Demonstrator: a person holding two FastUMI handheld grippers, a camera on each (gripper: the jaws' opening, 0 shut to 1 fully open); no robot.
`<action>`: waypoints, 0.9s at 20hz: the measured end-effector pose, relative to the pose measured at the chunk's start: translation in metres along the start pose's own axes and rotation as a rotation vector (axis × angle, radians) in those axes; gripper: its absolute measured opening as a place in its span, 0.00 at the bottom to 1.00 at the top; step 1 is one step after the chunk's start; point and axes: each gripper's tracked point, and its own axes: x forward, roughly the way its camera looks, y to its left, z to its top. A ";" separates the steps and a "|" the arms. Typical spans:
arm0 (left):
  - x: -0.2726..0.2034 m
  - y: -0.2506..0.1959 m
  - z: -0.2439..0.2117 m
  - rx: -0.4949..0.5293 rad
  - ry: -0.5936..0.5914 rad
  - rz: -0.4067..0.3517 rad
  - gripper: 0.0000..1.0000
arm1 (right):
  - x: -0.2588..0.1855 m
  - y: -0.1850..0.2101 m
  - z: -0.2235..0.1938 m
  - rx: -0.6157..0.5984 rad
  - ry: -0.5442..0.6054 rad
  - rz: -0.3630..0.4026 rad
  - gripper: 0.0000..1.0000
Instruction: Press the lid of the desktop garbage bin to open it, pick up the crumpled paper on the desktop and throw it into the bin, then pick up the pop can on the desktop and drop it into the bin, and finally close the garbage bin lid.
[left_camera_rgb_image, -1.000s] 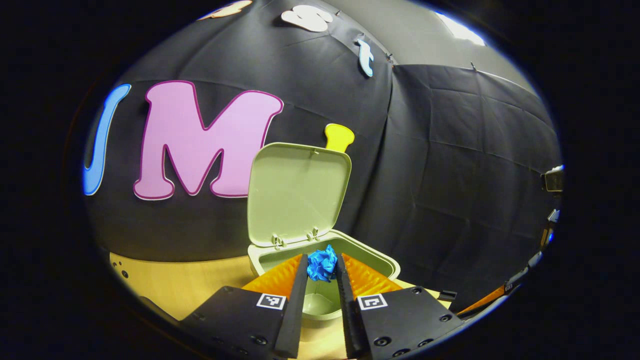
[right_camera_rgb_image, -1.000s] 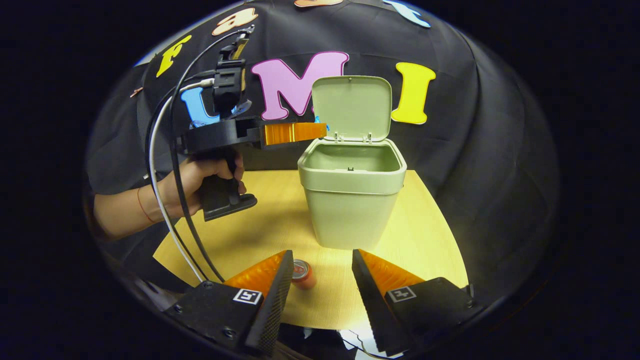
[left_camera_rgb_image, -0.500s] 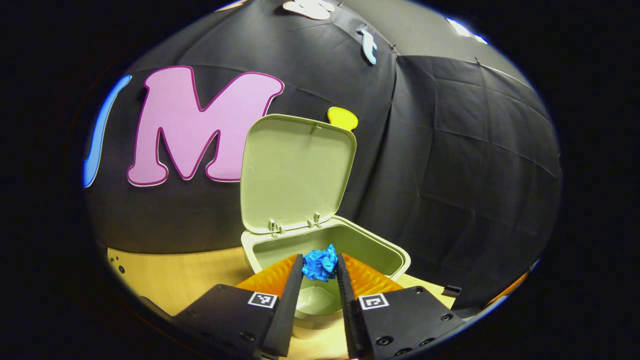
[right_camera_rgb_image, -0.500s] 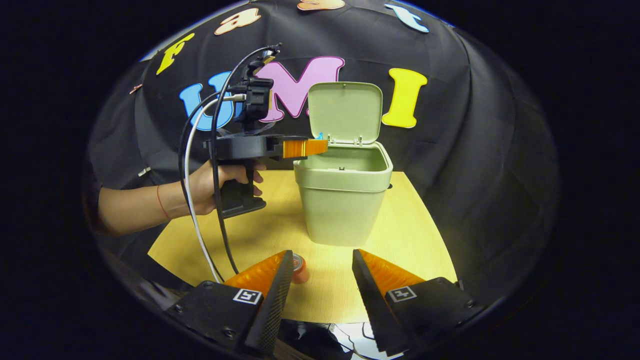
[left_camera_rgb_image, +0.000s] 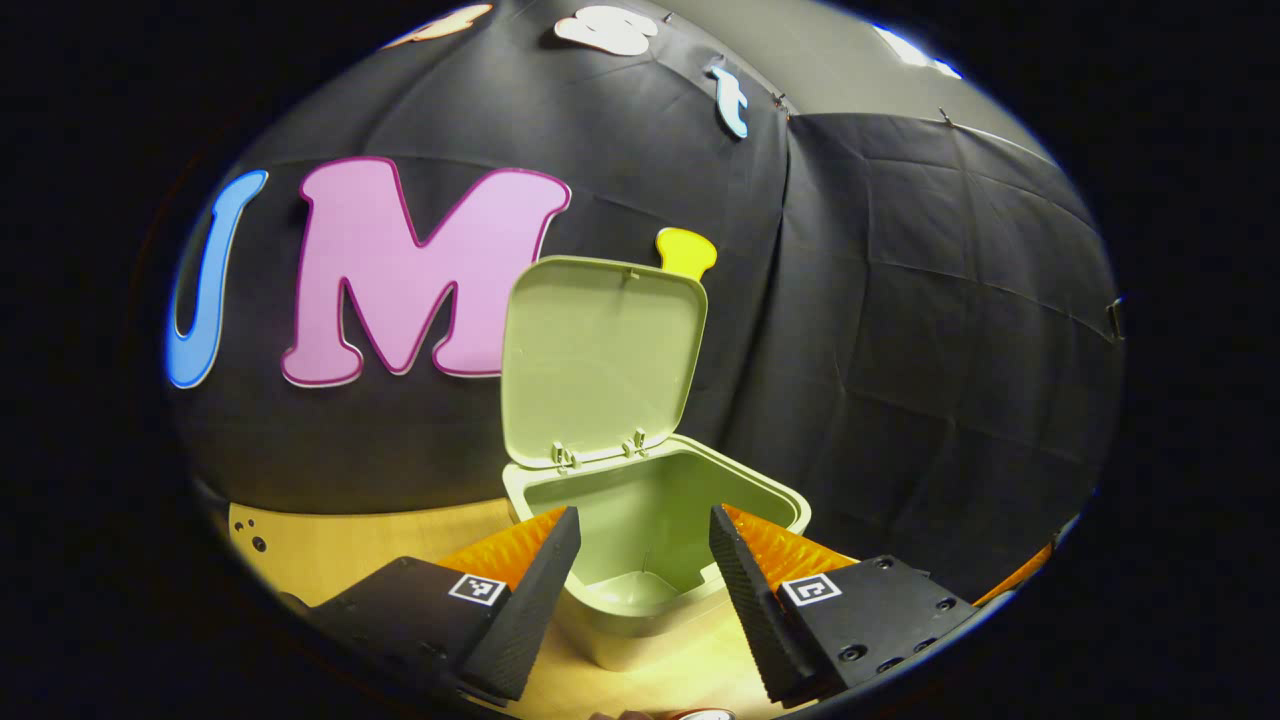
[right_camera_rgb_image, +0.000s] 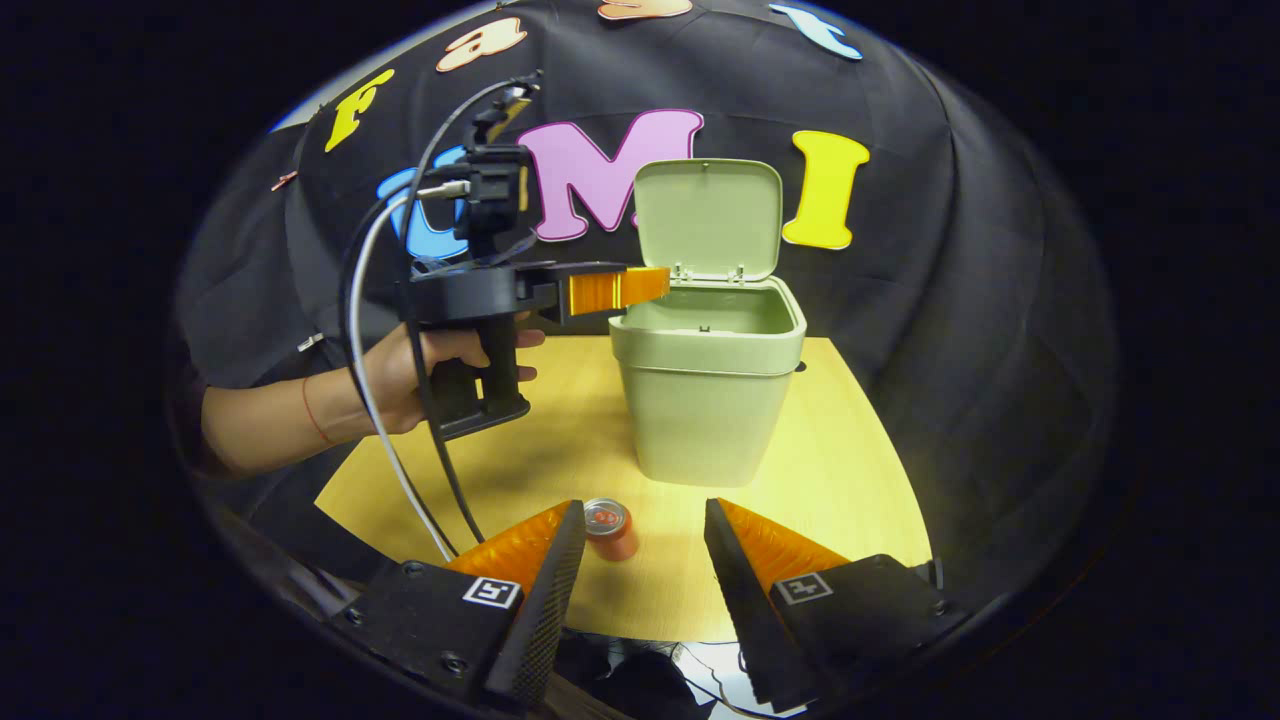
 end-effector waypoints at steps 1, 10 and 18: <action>-0.011 0.002 0.003 0.000 -0.006 0.009 0.87 | 0.004 0.002 -0.002 -0.002 0.008 0.017 0.77; -0.096 0.041 -0.009 -0.012 0.020 0.168 0.89 | 0.053 0.020 -0.036 -0.111 0.113 0.133 0.90; -0.148 0.067 -0.036 -0.061 0.067 0.287 0.90 | 0.102 0.030 -0.074 -0.217 0.221 0.195 0.90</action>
